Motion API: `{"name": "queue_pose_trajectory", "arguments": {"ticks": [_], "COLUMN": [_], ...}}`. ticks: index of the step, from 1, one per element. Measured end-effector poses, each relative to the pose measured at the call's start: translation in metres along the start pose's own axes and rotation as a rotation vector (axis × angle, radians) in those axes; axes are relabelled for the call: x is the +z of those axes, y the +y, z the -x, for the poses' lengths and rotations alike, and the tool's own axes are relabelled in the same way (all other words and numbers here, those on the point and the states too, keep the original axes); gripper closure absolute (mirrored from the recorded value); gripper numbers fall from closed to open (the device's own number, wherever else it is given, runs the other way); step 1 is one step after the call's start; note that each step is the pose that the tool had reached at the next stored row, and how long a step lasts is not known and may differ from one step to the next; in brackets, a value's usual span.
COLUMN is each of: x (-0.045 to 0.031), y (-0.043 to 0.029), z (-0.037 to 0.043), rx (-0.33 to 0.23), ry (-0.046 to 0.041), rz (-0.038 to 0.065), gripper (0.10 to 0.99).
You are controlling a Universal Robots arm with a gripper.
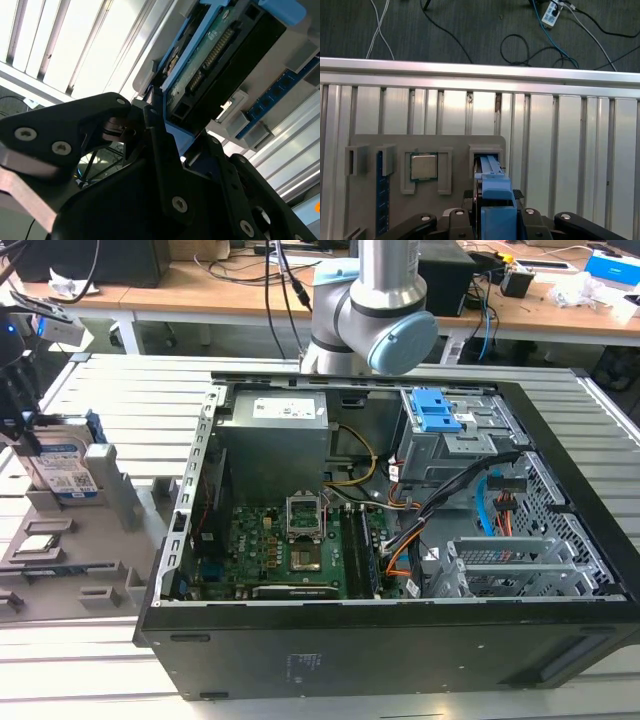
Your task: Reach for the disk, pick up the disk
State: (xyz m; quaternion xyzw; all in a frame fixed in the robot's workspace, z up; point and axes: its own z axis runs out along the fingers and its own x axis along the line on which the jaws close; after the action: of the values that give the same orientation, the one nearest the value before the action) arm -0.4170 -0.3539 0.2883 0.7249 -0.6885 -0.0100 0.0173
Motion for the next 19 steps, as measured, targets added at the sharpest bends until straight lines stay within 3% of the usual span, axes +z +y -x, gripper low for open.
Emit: {"name": "queue_pose_trajectory", "arguments": {"ticks": [13, 19], "x": [-0.0006, -0.0107], "y": [-0.0009, -0.0006], "z": [0.0000, -0.0001], "rx": [0.000, 0.000], "ry": [0.0001, 0.0001], "rz": [0.000, 0.000], "gripper": [0.718, 0.718]}}
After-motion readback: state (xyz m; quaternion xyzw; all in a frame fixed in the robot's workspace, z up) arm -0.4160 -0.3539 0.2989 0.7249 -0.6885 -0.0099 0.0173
